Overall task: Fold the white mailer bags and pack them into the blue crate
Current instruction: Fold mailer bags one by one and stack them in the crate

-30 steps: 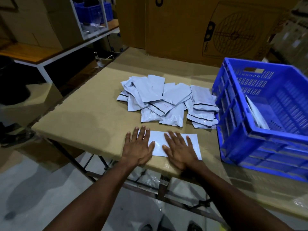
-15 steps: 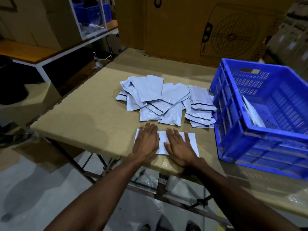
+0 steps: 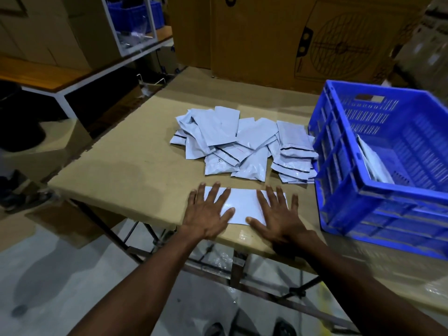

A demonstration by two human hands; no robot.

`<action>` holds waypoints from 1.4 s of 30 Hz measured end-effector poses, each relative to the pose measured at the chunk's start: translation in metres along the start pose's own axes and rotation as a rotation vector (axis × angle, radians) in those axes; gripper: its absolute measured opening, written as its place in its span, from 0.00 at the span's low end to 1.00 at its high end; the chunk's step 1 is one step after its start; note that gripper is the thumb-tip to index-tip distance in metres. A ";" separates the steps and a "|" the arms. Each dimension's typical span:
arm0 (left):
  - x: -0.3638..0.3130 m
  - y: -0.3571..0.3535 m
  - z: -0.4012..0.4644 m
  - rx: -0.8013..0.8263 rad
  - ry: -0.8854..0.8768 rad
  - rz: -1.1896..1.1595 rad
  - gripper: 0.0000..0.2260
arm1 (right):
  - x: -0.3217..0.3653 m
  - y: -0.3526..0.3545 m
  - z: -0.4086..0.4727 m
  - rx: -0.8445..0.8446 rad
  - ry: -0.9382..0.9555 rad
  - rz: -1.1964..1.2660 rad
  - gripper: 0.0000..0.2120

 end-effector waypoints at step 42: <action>-0.034 0.012 0.006 -0.116 0.015 -0.298 0.43 | -0.025 0.220 0.027 -0.608 0.165 0.161 0.16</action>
Point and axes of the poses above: each hand's wrist, its own z-axis towards the middle knuckle, its own y-axis out of the back of the hand, x = y × z, the point moved 4 cm from there along z, towards the middle knuckle, and after that the axes turned 11 degrees about y, right-handed, at the moved point
